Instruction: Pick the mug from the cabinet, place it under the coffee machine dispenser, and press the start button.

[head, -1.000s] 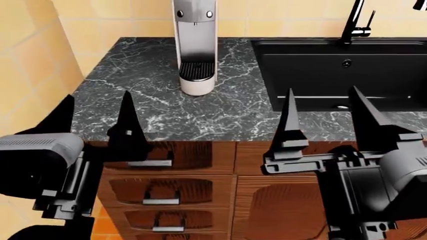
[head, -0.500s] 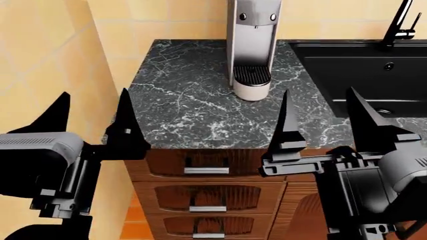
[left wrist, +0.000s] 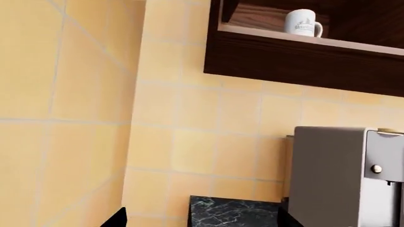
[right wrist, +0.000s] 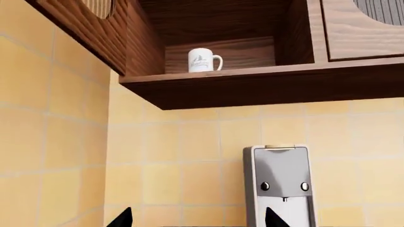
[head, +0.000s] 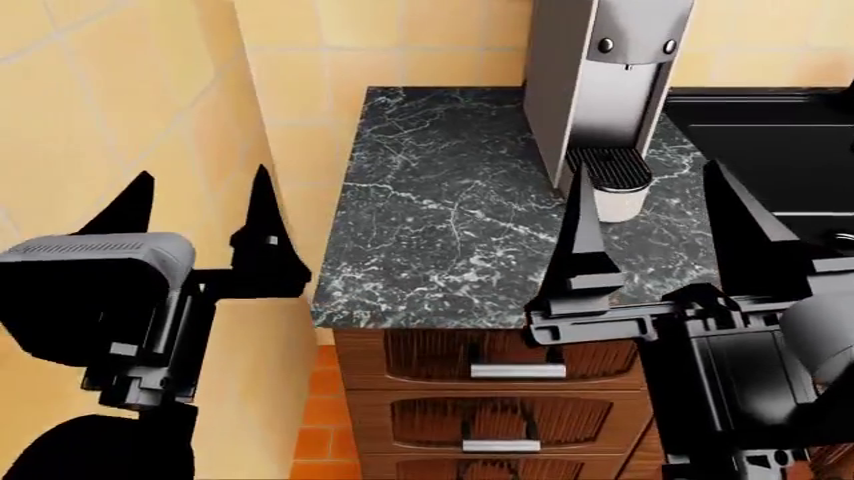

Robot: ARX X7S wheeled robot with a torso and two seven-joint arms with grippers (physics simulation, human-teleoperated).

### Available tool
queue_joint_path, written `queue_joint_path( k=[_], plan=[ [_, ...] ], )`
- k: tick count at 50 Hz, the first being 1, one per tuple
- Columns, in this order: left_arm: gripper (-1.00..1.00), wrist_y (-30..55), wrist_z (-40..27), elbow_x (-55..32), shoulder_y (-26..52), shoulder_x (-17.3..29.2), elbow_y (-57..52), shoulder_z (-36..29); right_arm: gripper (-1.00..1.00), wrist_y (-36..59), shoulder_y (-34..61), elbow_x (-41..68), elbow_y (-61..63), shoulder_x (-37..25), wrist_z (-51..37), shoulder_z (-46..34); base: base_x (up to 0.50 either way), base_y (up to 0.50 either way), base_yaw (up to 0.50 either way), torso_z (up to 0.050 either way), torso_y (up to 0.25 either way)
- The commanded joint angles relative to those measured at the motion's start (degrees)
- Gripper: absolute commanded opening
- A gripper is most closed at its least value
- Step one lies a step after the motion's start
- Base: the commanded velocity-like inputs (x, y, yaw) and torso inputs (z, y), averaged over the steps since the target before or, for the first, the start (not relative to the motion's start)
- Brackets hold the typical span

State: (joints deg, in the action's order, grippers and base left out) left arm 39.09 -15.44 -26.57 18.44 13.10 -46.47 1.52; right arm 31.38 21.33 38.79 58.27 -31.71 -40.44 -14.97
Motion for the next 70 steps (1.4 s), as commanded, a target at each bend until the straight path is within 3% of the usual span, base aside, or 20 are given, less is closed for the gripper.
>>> queue_joint_path(
  k=[1,6,11,18,24,50,70],
  plan=[
    [1.0,6.84,-2.59,-1.81,16.96,-3.93,12.5,-2.35,1.0,6.92,11.93,13.25,1.21,-2.08,-7.13,2.45,0.0,0.0,0.0,0.0,0.0],
    [1.0,3.15,-4.54,1.57,30.27,-8.62,32.42,-2.63,1.0,12.95,24.46,25.48,-0.35,-2.98,-13.61,2.87,0.0,0.0,0.0,0.0,0.0],
    [1.0,-11.98,-1.05,6.07,38.62,-11.1,58.15,-3.61,1.0,16.02,32.88,32.89,-2.35,-2.92,-17.24,2.36,0.0,0.0,0.0,0.0,0.0],
    [1.0,-29.7,2.72,8.18,48.17,-11.83,92.08,-3.18,1.0,17.1,36.88,35.17,-3.06,-2.11,-17.79,1.16,0.0,0.0,0.0,0.0,0.0],
    [1.0,-39.99,6.65,7.43,54.13,-11.83,108.84,-2.45,1.0,18.61,40.52,36.24,-1.72,-1.3,-19.24,-0.49,0.4,0.0,0.0,0.0,0.0],
    [1.0,-39.67,11.22,4.94,55.06,-11.3,111.66,-5.16,1.0,22.68,55.18,49.29,0.55,-1.64,-33.21,-4.81,0.5,0.2,0.0,0.0,0.001],
    [1.0,-39.61,11.23,3.86,54.94,-11.05,111.39,-6.84,1.0,22.81,59.2,52.13,-0.22,-2.0,-34.61,-5.44,0.5,0.01,0.0,0.0,0.0]
  ],
)
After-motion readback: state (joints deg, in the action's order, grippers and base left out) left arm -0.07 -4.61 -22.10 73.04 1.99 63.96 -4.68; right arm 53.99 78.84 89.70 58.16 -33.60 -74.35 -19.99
